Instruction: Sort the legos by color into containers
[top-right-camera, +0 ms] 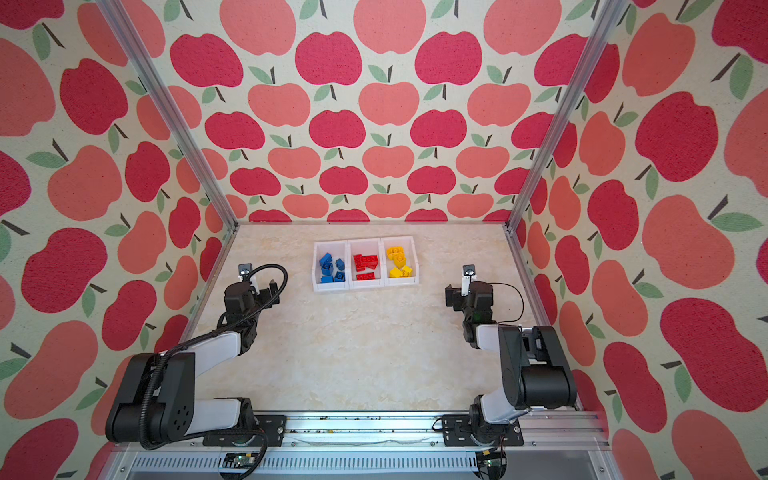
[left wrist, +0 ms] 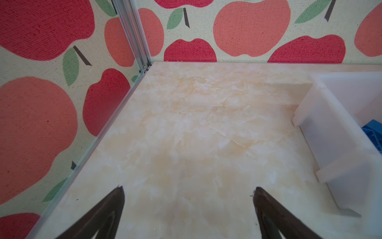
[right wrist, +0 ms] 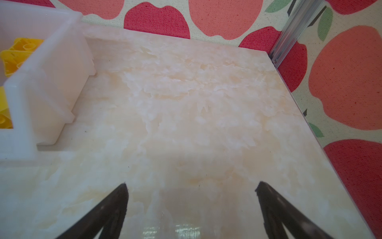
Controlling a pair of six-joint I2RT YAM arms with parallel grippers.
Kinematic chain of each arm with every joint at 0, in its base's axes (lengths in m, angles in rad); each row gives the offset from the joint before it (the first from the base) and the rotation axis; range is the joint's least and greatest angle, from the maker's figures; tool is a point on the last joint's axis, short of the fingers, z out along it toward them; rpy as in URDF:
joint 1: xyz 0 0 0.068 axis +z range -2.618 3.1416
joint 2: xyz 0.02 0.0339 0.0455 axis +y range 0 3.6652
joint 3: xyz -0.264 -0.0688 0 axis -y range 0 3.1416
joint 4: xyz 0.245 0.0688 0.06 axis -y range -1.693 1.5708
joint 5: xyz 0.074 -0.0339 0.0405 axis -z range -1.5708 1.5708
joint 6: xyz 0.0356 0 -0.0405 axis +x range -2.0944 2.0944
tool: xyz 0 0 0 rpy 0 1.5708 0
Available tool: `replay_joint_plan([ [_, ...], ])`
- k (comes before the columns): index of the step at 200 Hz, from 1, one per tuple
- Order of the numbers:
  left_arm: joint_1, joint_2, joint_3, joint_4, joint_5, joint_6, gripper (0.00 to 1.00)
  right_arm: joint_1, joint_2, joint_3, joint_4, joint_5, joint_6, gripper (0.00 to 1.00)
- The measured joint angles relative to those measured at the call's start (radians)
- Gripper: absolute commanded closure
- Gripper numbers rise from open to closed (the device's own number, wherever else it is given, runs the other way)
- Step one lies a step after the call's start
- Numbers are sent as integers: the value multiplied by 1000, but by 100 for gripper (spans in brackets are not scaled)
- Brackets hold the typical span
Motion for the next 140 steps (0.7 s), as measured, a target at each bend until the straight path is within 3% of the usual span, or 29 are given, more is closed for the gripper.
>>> replay_joint_plan([
  [58, 16, 130, -76, 244, 5, 4, 1, -7, 56, -80, 203, -26, -1, 1],
  [140, 25, 236, -92, 395, -6, -11, 1, 21, 70, -116, 331, 48, -12, 1],
])
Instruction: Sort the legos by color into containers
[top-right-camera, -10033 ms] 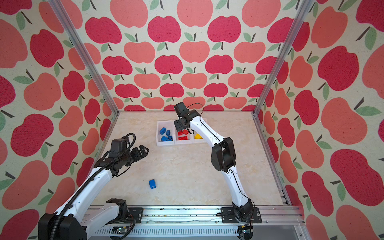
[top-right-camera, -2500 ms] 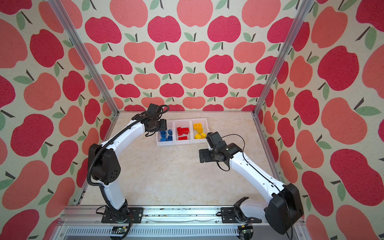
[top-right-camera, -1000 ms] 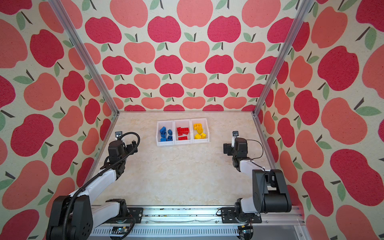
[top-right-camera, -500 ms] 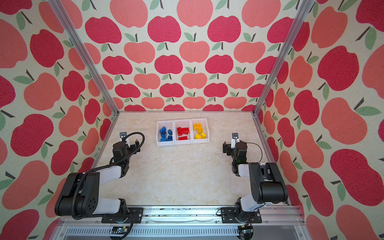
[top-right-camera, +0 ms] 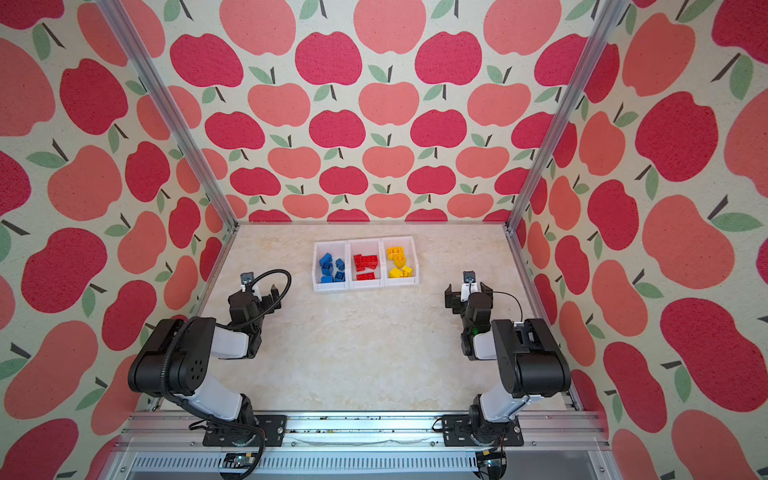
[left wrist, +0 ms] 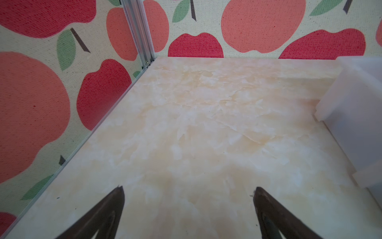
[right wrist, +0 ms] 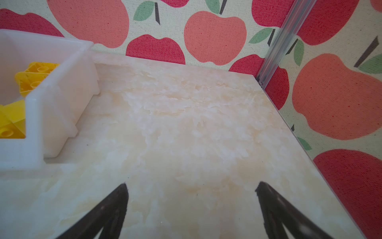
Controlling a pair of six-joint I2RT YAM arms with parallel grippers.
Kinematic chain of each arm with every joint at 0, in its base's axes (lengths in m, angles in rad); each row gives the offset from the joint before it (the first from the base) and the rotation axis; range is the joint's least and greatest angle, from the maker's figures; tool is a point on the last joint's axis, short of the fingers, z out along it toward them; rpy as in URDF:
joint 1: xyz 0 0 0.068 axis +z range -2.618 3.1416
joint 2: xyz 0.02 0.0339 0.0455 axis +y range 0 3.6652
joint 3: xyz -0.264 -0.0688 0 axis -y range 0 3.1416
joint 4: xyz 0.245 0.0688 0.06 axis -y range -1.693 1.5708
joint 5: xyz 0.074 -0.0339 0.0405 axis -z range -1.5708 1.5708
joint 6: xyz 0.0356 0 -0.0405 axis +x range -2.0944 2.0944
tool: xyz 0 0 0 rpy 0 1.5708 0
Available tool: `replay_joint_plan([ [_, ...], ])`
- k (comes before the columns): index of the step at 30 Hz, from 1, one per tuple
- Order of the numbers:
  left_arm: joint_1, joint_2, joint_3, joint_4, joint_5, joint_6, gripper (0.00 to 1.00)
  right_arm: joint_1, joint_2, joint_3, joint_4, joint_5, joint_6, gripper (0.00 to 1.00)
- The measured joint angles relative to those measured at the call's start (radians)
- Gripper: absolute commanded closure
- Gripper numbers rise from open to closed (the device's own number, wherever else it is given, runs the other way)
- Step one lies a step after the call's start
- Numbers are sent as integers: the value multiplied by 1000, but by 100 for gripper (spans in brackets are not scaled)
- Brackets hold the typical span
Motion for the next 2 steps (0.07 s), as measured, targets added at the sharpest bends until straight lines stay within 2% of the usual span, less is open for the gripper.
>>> replay_joint_plan([
  [2, 0, 2, 0, 18, -1, -2, 1, 0, 0, 0, 0, 6, 0, 1],
])
